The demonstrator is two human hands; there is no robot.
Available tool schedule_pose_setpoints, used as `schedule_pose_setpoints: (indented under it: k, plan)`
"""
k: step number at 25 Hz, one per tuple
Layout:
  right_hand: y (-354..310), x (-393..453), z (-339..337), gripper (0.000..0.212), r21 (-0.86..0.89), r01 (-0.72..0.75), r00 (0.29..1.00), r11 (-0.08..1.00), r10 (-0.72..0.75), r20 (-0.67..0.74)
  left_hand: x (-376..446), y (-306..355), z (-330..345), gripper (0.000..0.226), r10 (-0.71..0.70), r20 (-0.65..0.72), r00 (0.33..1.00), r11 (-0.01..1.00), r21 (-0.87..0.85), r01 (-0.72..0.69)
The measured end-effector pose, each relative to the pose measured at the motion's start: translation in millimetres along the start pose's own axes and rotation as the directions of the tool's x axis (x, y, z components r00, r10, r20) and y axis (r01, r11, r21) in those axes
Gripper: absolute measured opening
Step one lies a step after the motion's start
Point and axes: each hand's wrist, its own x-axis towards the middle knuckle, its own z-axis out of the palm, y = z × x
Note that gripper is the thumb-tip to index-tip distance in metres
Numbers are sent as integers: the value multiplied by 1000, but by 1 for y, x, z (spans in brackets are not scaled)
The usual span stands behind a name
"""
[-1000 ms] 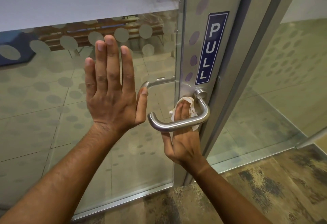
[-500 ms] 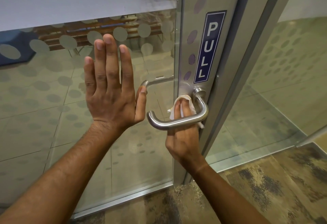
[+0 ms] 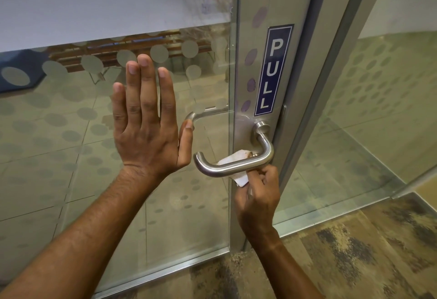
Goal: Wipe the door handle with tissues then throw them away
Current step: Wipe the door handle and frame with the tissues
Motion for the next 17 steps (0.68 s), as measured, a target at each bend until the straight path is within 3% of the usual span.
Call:
schedule_pose_setpoints:
  k: [4,8,11,15,17]
  plan:
    - [2,5,12,28,70,24,1000,997,-23,-13,-1,0,2,77,3,-6,1000,1000,-10,-4]
    - [9,8,26,60,95,183,982,979,-187,40,-1,-1,5,78,5,-15,1000,1000,-15,-5]
    - [17,7,30,72,104,265,956,959,-275,100,-1,-1,6,79,-4,-36,999,1000,-22,3]
    - [22,3,33,74,102,283,938,954,-298,178,-2,0,7,79,-6,-51,999,1000,-30,4]
    - [19,6,35,75,18,309,921,951,-304,243,-2,0,6,79,-5,-54,999,999,-40,3]
